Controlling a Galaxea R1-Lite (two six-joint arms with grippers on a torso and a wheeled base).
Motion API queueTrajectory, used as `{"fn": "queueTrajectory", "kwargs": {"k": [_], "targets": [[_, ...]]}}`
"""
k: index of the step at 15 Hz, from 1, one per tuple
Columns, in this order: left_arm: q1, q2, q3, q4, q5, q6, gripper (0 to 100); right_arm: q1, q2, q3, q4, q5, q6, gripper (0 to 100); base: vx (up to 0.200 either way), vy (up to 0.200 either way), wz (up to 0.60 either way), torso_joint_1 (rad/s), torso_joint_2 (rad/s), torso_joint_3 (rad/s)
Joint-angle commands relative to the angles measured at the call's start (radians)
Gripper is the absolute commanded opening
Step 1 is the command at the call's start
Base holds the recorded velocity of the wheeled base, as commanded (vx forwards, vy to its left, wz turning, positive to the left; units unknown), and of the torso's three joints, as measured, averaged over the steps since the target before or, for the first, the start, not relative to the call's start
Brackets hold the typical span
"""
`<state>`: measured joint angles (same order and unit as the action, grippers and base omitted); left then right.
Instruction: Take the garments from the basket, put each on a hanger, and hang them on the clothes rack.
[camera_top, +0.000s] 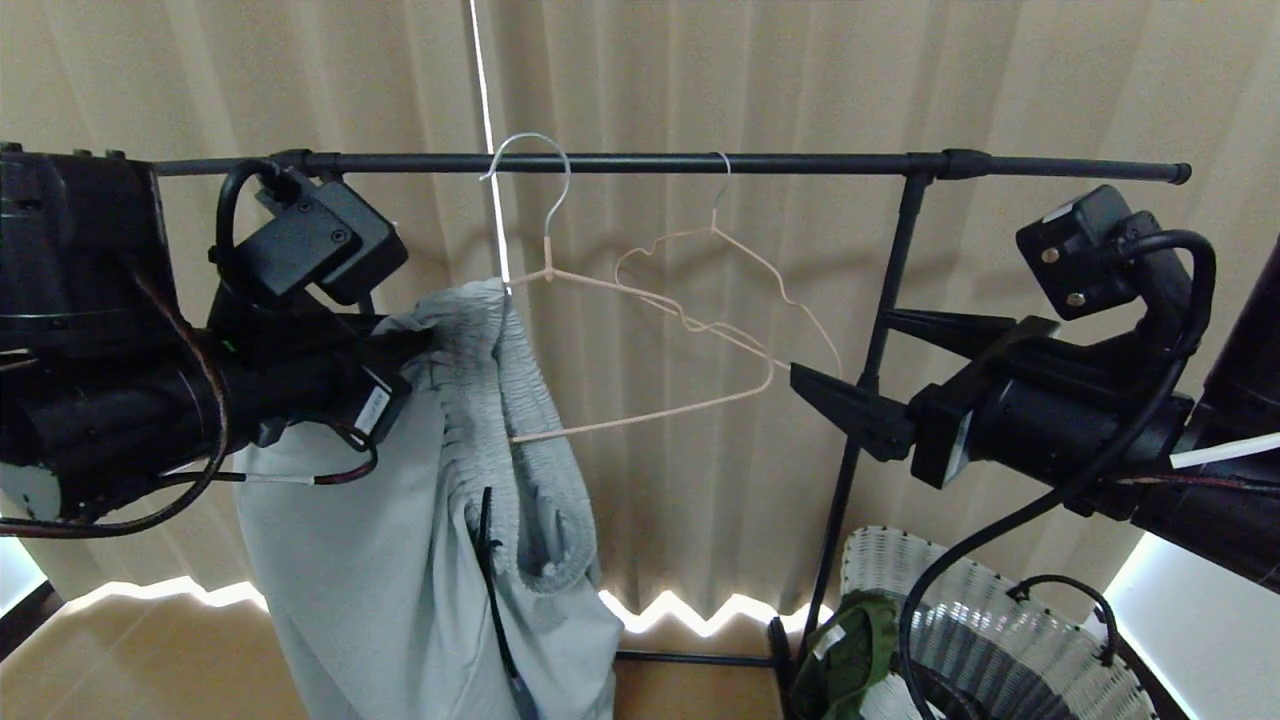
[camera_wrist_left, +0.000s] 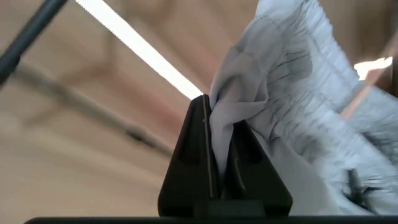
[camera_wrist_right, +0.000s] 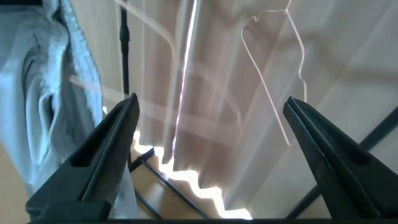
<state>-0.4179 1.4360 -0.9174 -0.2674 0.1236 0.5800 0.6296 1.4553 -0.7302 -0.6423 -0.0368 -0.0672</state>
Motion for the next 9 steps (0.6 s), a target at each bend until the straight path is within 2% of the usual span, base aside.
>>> {"fn": "queueTrajectory", "kwargs": {"k": [1, 4, 7, 9], "targets": [[0.004, -0.011, 0.000, -0.003, 0.001, -0.066, 0, 0.001, 0.016, 0.006, 0.000, 0.000, 0.001, 100, 0.000, 0.000, 0.00, 0.000, 0.00, 0.000], [-0.030, -0.020, -0.011, -0.024, -0.002, -0.181, 0, 0.002, 0.023, 0.038, -0.002, 0.003, 0.004, 100, 0.000, 0.000, 0.00, 0.000, 0.00, 0.000], [-0.050, -0.014, -0.006, -0.139, -0.004, -0.233, 0, 0.029, 0.051, 0.072, -0.014, 0.005, 0.006, 100, 0.000, 0.000, 0.00, 0.000, 0.00, 0.000], [-0.098, -0.022, -0.011, -0.164, -0.007, -0.272, 0, 0.039, 0.097, 0.081, -0.094, 0.005, 0.006, 100, 0.000, 0.000, 0.00, 0.000, 0.00, 0.000]]}}
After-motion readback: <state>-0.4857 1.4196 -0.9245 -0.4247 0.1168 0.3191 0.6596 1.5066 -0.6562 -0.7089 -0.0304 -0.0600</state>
